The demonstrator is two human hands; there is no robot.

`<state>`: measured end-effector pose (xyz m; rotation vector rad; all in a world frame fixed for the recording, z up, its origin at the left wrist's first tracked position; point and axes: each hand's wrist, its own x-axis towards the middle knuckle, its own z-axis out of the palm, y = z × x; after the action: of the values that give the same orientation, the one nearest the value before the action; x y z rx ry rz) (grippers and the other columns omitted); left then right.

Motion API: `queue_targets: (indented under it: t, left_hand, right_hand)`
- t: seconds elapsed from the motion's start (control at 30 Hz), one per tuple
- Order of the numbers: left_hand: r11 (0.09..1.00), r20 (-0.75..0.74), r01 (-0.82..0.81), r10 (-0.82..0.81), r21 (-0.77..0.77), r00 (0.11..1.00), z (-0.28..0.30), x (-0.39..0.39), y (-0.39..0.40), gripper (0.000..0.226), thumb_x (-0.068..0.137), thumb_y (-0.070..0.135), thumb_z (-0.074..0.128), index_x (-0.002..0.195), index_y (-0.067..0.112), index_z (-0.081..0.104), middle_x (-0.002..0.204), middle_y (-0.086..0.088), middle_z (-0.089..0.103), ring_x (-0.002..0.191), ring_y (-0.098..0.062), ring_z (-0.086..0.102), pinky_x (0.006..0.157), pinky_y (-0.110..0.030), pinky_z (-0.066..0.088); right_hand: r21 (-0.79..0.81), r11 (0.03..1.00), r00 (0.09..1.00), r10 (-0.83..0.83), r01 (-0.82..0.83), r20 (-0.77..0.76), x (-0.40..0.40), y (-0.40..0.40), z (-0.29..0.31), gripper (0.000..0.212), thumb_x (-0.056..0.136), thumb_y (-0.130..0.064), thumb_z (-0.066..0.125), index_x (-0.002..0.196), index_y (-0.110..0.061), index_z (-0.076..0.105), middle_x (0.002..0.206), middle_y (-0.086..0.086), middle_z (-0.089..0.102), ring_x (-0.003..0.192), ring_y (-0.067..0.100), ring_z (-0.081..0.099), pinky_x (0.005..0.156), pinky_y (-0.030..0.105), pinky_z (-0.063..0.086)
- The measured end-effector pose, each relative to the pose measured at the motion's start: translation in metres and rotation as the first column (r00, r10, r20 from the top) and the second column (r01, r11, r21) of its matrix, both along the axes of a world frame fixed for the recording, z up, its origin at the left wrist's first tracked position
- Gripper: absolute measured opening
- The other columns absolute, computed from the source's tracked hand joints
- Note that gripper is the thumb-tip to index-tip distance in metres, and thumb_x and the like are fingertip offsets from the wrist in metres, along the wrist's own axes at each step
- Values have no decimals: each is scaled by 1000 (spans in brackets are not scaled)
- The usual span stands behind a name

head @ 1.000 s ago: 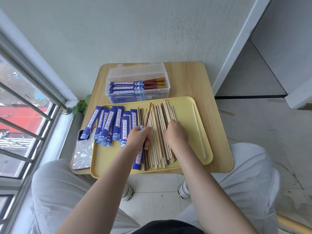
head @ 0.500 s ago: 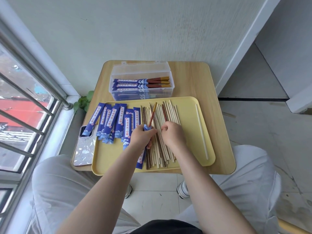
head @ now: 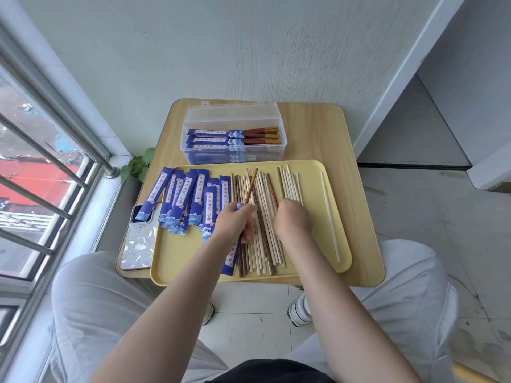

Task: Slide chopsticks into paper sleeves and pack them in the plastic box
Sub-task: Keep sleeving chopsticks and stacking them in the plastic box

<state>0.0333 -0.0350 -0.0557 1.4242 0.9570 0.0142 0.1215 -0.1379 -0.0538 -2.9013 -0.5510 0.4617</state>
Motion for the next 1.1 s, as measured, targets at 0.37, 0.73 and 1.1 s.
queue_targets:
  t: [0.37,0.73,1.1]
  left_hand:
    - [979,37,-78,87,-187,996,14,-7,4,36,96,20,33,98,1,64,61,-12,58,49,-25,55,54,-31,45]
    - [997,25,40,-38,-70,999,27,-1,17,24,97,17,46,100,1,64,73,-12,60,53,-20,53,56,-30,48]
    - [881,-55,260,-260,396,964,21,1,15,34,84,28,72,90,-3,59,70,-5,52,61,-18,49,60,-34,44]
  right_hand:
    - [623,735,923,-9,267,-384,14,-11,38,15,88,-10,60,98,-22,61,90,5,68,62,14,56,54,26,45]
    - [863,347,904,84,367,-419,31,-16,75,15,100,-22,59,96,-13,70,63,2,63,48,10,46,47,23,35]
    - [914,342,973,-2,217,-230,35,-2,86,28,105,-25,49,85,-12,64,62,-3,59,44,11,47,45,27,39]
